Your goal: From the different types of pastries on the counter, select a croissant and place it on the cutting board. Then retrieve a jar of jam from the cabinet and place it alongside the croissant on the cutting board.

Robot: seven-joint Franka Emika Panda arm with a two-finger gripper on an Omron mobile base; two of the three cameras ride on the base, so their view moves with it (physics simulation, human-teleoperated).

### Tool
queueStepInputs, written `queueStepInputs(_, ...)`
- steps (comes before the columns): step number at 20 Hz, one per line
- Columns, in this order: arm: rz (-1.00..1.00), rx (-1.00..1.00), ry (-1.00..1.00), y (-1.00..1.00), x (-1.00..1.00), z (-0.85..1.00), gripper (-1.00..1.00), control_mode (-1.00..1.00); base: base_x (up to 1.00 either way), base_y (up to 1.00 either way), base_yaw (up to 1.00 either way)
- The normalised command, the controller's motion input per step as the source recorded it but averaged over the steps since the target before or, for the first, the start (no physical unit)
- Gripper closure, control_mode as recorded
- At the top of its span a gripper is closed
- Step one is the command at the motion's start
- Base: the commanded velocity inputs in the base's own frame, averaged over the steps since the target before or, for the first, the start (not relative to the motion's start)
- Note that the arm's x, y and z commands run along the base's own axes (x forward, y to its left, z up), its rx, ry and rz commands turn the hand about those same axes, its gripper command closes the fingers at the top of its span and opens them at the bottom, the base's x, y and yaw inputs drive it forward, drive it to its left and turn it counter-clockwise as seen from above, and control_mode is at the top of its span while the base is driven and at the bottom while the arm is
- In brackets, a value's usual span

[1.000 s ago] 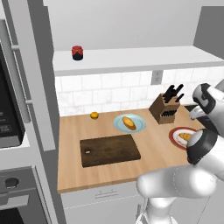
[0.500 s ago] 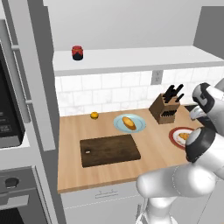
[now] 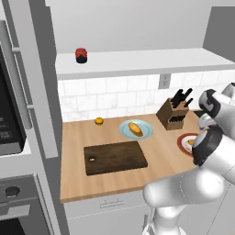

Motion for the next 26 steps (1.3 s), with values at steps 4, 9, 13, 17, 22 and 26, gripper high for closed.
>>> queueStepInputs(4, 0.0, -0.08, 0.02, 0.0, 0.0, -0.52, -1.0, -1.0, 0.0, 0.0, 0.0)
queueStepInputs(9, 0.0, -0.02, 0.0, 0.0, -0.01, -0.19, -1.0, -1.0, 0.0, 0.0, 0.0)
queueStepInputs(13, 0.0, 0.0, 0.0, 0.0, 0.02, -0.05, -1.0, -1.0, 0.0, 0.0, 0.0)
queueStepInputs(17, 0.0, 0.0, 0.01, 0.0, 0.11, -0.42, -1.0, -1.0, 0.0, 0.0, 0.0)
queueStepInputs(22, 0.01, 0.0, 0.0, 0.0, 0.05, -0.21, -1.0, -1.0, 0.0, 0.0, 0.0)
queueStepInputs(26, 0.0, 0.0, 0.02, 0.0, 0.0, -0.15, -1.0, -1.0, 0.0, 0.0, 0.0)
